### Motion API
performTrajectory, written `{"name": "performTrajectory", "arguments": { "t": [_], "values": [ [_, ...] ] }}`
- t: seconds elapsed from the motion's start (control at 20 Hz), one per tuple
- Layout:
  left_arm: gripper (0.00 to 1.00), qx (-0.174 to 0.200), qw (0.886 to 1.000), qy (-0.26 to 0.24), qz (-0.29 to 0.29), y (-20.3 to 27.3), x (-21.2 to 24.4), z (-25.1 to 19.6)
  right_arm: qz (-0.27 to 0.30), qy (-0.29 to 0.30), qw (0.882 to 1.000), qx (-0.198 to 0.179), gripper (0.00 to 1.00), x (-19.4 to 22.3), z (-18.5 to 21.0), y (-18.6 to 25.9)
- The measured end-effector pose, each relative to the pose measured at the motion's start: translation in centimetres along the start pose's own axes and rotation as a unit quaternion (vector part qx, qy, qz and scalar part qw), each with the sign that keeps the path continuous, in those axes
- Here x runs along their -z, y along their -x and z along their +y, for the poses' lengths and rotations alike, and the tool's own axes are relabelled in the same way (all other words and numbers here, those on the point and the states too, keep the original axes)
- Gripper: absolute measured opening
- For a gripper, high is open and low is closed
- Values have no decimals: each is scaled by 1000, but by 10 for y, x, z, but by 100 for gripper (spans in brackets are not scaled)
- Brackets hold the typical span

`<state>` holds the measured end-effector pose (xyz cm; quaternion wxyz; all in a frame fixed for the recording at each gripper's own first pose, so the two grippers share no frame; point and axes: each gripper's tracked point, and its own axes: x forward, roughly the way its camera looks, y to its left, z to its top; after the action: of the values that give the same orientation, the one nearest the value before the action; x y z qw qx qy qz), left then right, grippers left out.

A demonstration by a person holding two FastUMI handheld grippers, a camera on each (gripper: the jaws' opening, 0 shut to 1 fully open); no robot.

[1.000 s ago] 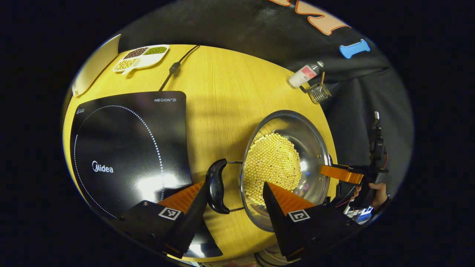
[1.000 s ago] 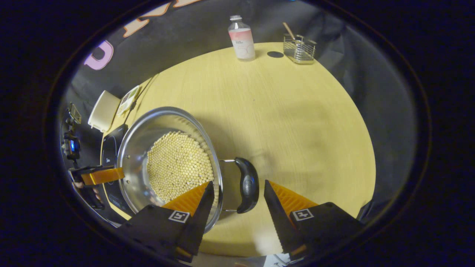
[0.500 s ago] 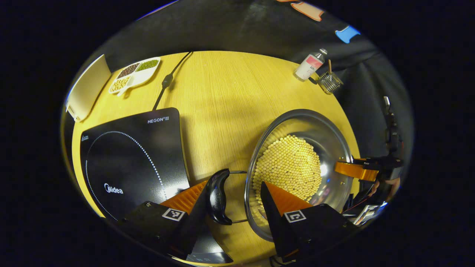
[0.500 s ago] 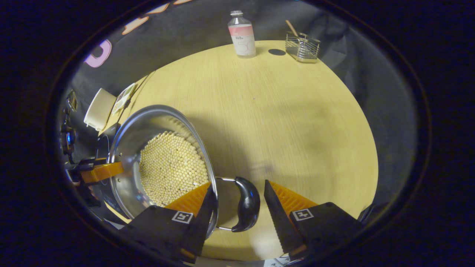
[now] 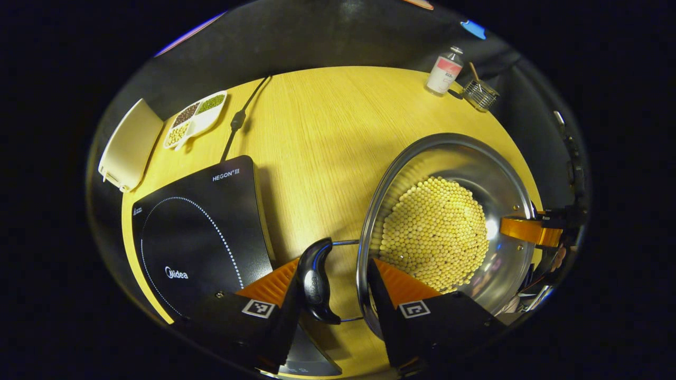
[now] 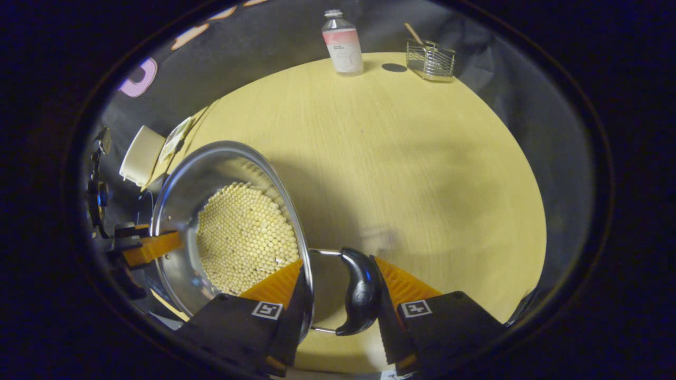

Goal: First push the handle of the pot to place it horizontally, then grasp the pot with both hands and set it on the induction cooktop.

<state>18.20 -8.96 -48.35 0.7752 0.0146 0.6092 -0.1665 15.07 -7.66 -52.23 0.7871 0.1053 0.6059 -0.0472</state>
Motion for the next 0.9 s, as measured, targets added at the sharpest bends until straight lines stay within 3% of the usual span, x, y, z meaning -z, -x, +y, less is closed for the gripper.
{"name": "performTrajectory", "arguments": {
  "t": [0.2,0.4,0.9],
  "values": [
    [66,19,999,28,22,2,7,-3,2,-12,1000,-20,53,-1,1,2],
    [61,28,997,55,36,8,18,-8,-4,-8,1000,-28,53,1,0,13],
    [59,9,998,63,4,49,20,-8,-14,-1,998,-59,52,2,11,36]
  ]
}}
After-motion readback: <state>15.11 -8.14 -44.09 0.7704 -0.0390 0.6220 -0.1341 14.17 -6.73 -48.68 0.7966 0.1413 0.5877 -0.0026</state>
